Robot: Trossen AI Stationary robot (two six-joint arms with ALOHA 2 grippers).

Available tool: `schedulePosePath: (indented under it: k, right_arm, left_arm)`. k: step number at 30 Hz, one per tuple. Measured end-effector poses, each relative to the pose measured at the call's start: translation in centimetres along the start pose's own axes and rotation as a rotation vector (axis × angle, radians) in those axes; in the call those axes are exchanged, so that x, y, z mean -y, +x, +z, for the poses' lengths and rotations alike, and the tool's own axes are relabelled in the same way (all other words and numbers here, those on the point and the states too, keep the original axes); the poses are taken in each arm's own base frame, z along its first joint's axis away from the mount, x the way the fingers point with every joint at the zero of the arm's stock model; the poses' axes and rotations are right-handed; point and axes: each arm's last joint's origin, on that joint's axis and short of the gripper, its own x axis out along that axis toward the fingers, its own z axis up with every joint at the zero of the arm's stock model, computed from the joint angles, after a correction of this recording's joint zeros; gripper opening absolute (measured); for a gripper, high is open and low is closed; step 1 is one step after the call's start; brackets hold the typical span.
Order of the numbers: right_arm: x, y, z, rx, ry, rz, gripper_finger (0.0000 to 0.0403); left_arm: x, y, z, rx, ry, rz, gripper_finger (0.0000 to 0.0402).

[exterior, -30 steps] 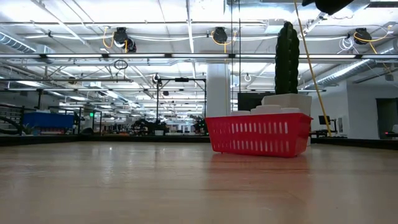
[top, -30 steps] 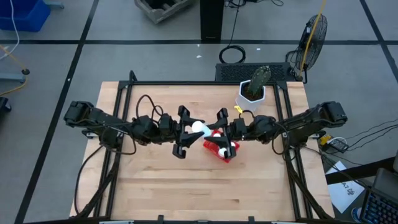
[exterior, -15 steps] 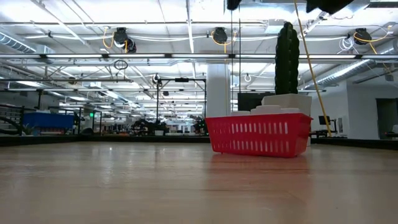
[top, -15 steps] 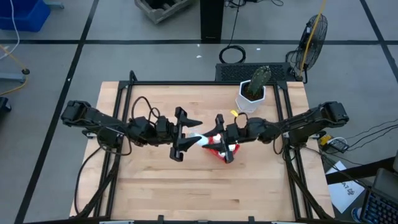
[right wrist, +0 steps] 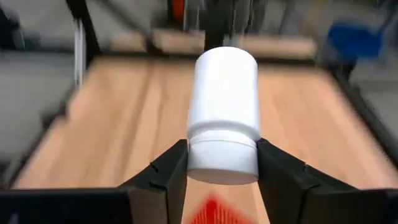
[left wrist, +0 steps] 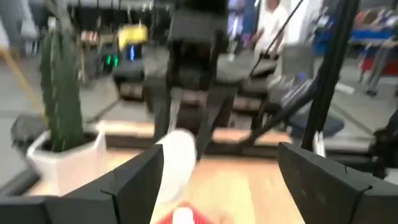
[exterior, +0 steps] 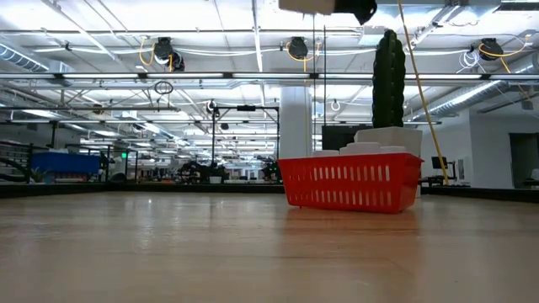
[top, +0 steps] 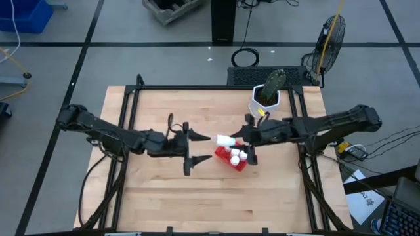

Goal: Pick and place pill bottles into a basket
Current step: Put the white pill bottle into the red bin

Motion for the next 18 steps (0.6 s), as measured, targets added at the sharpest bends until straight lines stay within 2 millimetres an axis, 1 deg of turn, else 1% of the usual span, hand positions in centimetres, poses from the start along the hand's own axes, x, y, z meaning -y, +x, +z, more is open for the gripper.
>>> schedulePosePath:
  k: [4,7,9,12,14,16,18]
  right_arm:
    - [0.4,-0.3,1.4,-0.263,-0.047,-0.092,0.0146]
    - [0.2,0.9,1.1,-0.470,-0.149,-0.088,0.0146]
    - [-0.4,2.0,0.6,-0.581,-0.210,-0.063,0.0146]
    - [-1.0,3.0,0.4,-0.672,-0.283,-0.035,0.0146]
    - [-1.7,3.7,0.0,-0.718,-0.344,-0.010,0.0146]
    - [-2.6,4.6,-0.2,-0.730,-0.396,0.021,0.0146]
    - [-3.7,4.7,0.0,-0.715,-0.457,0.057,0.0146]
  left_arm:
    - [0.1,0.1,-1.2,-0.090,-0.020,0.041,0.0308]
    - [-0.1,0.2,-2.0,-0.152,-0.002,0.090,0.0299]
    - [-0.1,0.3,-2.2,-0.162,-0.032,0.098,0.0294]
    - [-0.2,0.4,-3.1,-0.227,-0.064,0.111,0.0287]
    - [-0.2,0.8,-3.8,-0.259,-0.088,0.098,0.0284]
    - [-0.2,1.1,-4.5,-0.298,-0.092,0.092,0.0283]
    - [0.0,1.7,-5.2,-0.314,-0.104,0.068,0.0284]
